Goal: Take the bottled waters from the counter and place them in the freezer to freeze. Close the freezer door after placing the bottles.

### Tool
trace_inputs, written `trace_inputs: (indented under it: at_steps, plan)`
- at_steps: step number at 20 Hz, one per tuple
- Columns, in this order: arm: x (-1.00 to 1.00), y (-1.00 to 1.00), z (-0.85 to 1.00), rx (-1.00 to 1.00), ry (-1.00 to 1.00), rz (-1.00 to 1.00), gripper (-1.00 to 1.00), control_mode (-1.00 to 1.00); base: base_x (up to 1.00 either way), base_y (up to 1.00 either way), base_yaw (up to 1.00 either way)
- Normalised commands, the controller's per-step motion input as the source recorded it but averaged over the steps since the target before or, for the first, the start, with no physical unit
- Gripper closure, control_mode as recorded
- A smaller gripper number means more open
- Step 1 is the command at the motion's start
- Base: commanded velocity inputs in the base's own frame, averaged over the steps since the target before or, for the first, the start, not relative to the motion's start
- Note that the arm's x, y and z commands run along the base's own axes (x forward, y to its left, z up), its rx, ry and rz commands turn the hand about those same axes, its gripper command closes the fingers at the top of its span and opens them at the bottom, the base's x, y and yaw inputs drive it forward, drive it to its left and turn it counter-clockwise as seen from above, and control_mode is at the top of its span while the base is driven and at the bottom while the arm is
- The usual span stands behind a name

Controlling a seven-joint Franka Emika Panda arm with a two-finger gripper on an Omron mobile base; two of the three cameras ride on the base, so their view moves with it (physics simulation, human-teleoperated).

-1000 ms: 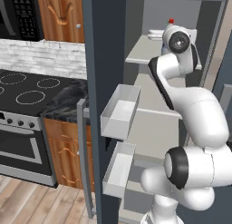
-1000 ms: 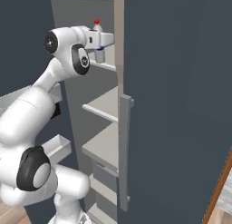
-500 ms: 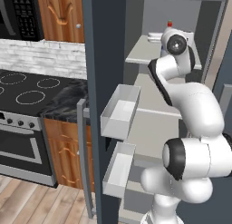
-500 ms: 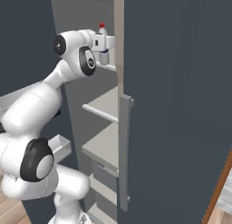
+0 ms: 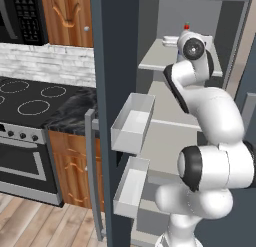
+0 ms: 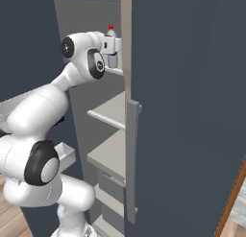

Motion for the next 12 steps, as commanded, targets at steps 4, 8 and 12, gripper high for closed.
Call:
trace_inputs:
  at_steps: [4, 8, 12]
  plan:
    - [0.3, -0.05, -0.25, 0.0, -0.06, 0.0, 1.0, -1.0, 0.0, 0.0, 0.0]
    - [0.3, -0.05, -0.21, 0.0, -0.07, 0.0, 1.0, -1.0, 0.0, 0.0, 0.0]
    - [0.3, -0.06, -0.16, 0.0, -0.04, 0.0, 1.0, -1.0, 0.0, 0.0, 0.0]
